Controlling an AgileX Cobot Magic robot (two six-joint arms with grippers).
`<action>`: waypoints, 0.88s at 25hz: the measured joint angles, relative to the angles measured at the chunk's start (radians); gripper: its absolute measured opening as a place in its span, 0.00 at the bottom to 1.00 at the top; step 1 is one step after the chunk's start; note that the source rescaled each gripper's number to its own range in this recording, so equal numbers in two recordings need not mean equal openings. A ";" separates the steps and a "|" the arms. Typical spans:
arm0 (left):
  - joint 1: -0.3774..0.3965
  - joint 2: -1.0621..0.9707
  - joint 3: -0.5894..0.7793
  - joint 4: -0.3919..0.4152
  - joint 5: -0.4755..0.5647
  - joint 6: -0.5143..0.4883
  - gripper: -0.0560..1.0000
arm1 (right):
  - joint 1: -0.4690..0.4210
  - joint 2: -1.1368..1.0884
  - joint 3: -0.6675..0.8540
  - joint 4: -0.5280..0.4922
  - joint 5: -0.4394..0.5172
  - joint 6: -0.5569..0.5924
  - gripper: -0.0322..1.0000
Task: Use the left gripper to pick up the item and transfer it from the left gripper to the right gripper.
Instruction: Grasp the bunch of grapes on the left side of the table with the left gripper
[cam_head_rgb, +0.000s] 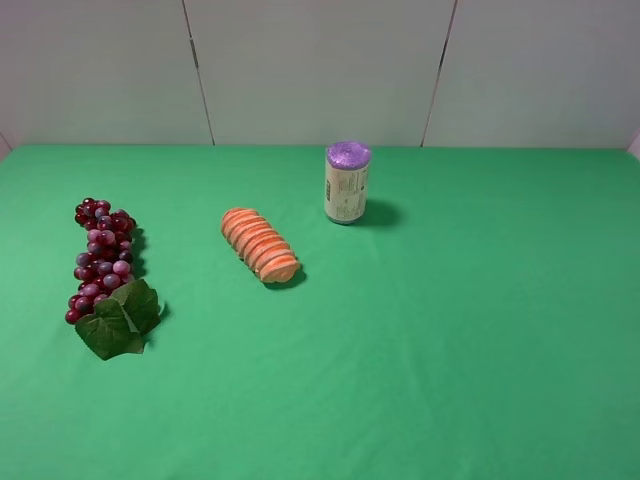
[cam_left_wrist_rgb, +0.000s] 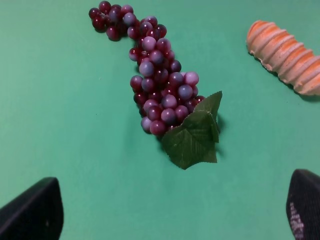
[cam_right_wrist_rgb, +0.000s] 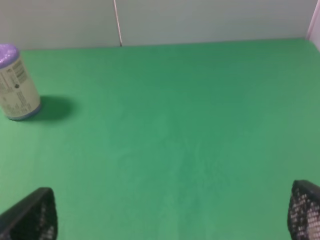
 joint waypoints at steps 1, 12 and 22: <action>0.000 0.000 0.000 0.000 0.000 0.000 0.84 | 0.000 0.000 0.000 0.000 0.000 0.000 1.00; 0.000 0.000 0.000 0.000 0.000 0.000 0.84 | 0.000 0.000 0.000 0.000 0.000 0.000 1.00; 0.000 0.000 0.000 0.000 0.000 0.000 0.84 | 0.000 0.000 0.000 0.000 -0.001 0.000 1.00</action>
